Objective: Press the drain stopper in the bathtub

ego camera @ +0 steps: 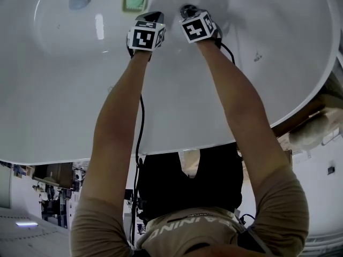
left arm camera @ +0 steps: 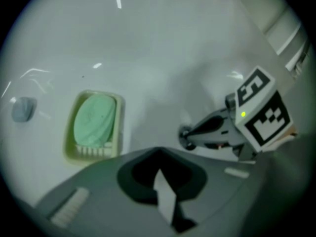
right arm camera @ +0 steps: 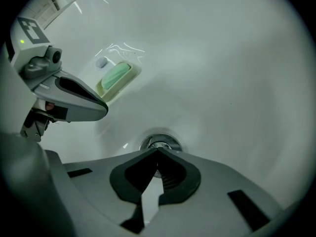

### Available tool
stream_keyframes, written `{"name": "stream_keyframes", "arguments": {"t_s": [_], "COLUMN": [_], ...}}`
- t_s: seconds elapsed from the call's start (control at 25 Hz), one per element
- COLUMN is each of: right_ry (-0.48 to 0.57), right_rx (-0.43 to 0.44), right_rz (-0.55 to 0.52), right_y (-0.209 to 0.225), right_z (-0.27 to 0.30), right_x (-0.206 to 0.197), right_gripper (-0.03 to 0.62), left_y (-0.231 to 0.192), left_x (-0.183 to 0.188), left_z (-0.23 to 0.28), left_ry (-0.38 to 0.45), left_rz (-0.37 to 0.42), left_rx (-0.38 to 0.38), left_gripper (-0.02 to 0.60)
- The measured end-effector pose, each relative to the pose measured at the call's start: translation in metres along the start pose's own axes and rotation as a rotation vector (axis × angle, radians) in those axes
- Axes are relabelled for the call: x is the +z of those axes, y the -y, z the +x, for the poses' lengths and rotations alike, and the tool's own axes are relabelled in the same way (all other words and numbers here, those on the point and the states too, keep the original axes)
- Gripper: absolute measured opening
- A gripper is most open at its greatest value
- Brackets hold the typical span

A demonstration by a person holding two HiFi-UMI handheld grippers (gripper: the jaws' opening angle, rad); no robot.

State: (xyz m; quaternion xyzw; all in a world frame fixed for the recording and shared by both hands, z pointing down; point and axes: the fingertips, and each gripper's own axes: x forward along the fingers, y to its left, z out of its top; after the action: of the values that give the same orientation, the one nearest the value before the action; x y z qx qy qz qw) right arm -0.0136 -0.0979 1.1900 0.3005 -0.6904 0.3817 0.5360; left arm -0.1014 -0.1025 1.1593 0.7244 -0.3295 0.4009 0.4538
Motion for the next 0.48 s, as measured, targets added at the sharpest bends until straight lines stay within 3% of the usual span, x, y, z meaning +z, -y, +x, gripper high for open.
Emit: {"name": "stream_keyframes", "arguments": {"t_s": [0.16,0.28,0.48], "right_ry": [0.024,0.038,0.094], "right_rx": [0.020,0.043,0.083], "right_rz": [0.035,-0.020,-0.056], "right_y": [0.002,-0.002,-0.013], "right_z": [-0.002,-0.010,-0.039], "right_x": [0.001,-0.002,-0.006], "right_gripper": [0.009,0.008,0.008], "left_y": [0.005,0.017,0.036], "left_x": [0.000,-0.006,-0.009], "left_z": [0.000,-0.004,-0.026], "left_ry": [-0.015,-0.041,-0.057], "left_rz": [0.054,0.120,0.125], "left_rx": [-0.008,-0.021,-0.030], "left_gripper": [0.002,0.002,0.002]}}
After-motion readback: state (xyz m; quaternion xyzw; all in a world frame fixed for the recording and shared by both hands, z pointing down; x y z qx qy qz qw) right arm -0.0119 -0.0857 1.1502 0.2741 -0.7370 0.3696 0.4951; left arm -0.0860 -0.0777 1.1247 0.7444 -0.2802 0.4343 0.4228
